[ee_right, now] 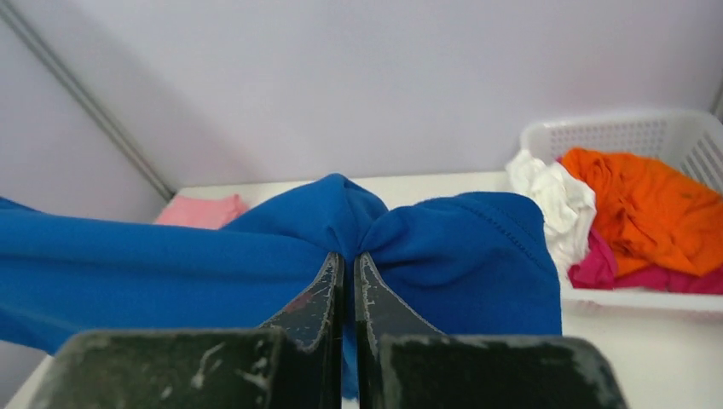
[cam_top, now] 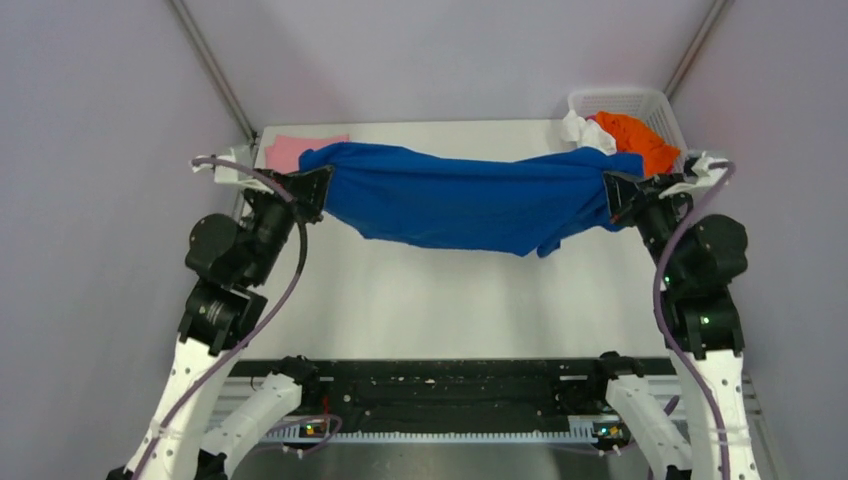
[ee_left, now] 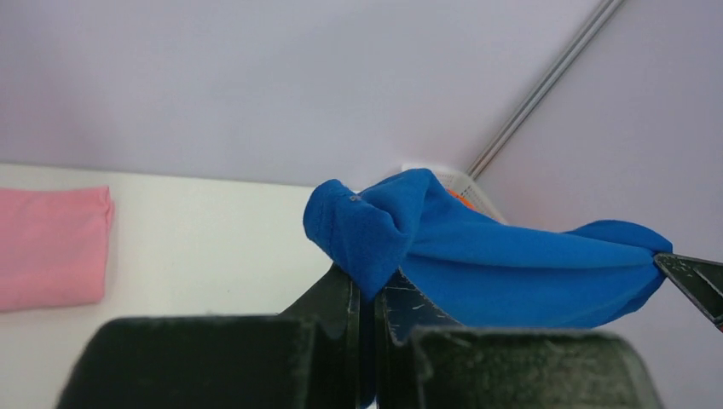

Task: Fold and stack the t-shirts
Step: Flatten out the tshirt

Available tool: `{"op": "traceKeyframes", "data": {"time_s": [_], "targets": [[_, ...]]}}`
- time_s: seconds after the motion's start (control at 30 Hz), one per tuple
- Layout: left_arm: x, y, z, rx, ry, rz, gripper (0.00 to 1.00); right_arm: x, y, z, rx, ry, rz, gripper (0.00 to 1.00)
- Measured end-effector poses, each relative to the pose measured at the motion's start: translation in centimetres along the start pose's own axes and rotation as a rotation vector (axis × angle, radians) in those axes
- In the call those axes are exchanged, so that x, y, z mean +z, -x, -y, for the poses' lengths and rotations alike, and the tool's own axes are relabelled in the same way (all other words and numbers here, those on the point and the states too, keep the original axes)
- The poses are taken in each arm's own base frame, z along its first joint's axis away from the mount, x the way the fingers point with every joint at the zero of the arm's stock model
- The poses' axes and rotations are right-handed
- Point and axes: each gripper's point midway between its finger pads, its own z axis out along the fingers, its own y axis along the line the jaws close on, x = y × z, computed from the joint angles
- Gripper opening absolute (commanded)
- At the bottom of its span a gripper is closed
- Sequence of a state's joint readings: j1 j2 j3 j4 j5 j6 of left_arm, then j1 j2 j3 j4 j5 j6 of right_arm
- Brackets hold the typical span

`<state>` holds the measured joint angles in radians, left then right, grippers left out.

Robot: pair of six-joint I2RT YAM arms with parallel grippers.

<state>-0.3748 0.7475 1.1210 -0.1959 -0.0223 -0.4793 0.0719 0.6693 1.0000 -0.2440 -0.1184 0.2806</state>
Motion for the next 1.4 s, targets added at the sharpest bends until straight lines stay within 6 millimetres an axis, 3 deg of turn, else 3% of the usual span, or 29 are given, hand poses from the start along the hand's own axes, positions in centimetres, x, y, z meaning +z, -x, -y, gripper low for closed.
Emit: {"op": "traceKeyframes", "data": {"time_s": [0.13, 0.23, 0.37, 0.43, 0.53, 0.6, 0.63, 0.67, 0.73, 0.77, 0.8, 0.83, 0.93, 1.0, 1.13, 1.27, 1.4], "targets": [[-1.7, 2.0, 0.9, 0.007, -0.027, 0.056, 0.0, -3.0, 2.9, -2.6, -0.011, 0.1, 0.063, 0.0], [-1.8, 2.7, 1.0, 0.011, -0.019, 0.073, 0.0, -4.1, 3.8, -3.8, -0.01, 0.147, 0.078, 0.0], [0.1, 1.7, -1.1, 0.021, 0.077, 0.051, 0.0, -3.1, 2.6, -3.7, 0.012, 0.153, 0.036, 0.0], [1.9, 0.2, -2.9, 0.032, 0.158, 0.017, 0.0, -1.6, 0.9, -3.0, 0.032, 0.136, -0.011, 0.0], [6.0, -4.1, -7.5, 0.061, 0.315, -0.089, 0.0, 2.2, -3.9, -1.0, 0.073, 0.085, -0.133, 0.0], [8.9, -7.9, -11.5, 0.071, 0.415, -0.186, 0.02, 5.2, -8.4, 0.7, 0.104, 0.046, -0.247, 0.0], [10.6, -9.9, -13.9, 0.067, 0.466, -0.239, 0.11, 6.6, -10.5, 1.4, 0.119, 0.032, -0.294, 0.04], [12.2, -12.2, -16.3, 0.058, 0.508, -0.296, 0.29, 7.9, -12.6, 2.1, 0.13, 0.019, -0.34, 0.11], [15.1, -17.4, -21.5, 0.037, 0.589, -0.421, 0.54, 11.3, -17.8, 3.8, 0.155, -0.007, -0.438, 0.48], [16.2, -19.6, -23.9, 0.034, 0.631, -0.47, 0.67, 12.8, -20.4, 4.8, 0.159, -0.032, -0.485, 0.76], [17.2, -21.8, -26.5, 0.026, 0.675, -0.514, 0.91, 14.1, -23.0, 6.0, 0.167, -0.067, -0.534, 0.96], [17.7, -23.3, -28.3, 0.023, 0.708, -0.553, 0.98, 15.5, -25.2, 7.4, 0.174, -0.108, -0.574, 0.98], [19.3, -25.9, -32.3, -0.001, 0.787, -0.63, 0.99, 18.3, -29.5, 10.4, 0.164, -0.201, -0.643, 0.99], [19.1, -25.8, -32.8, -0.007, 0.807, -0.646, 0.99, 18.7, -30.1, 11.2, 0.154, -0.238, -0.647, 0.99], [17.9, -24.1, -30.6, -0.024, 0.784, -0.633, 0.99, 18.6, -27.3, 11.2, 0.141, -0.263, -0.578, 0.99], [11.7, -23.5, -26.3, -0.045, 0.773, -0.667, 0.99, 15.5, -23.2, 9.9, 0.146, -0.287, -0.507, 0.99], [5.7, -24.8, -21.7, -0.059, 0.737, -0.713, 0.99, 11.5, -22.6, 8.4, 0.14, -0.342, -0.522, 0.99]]}}
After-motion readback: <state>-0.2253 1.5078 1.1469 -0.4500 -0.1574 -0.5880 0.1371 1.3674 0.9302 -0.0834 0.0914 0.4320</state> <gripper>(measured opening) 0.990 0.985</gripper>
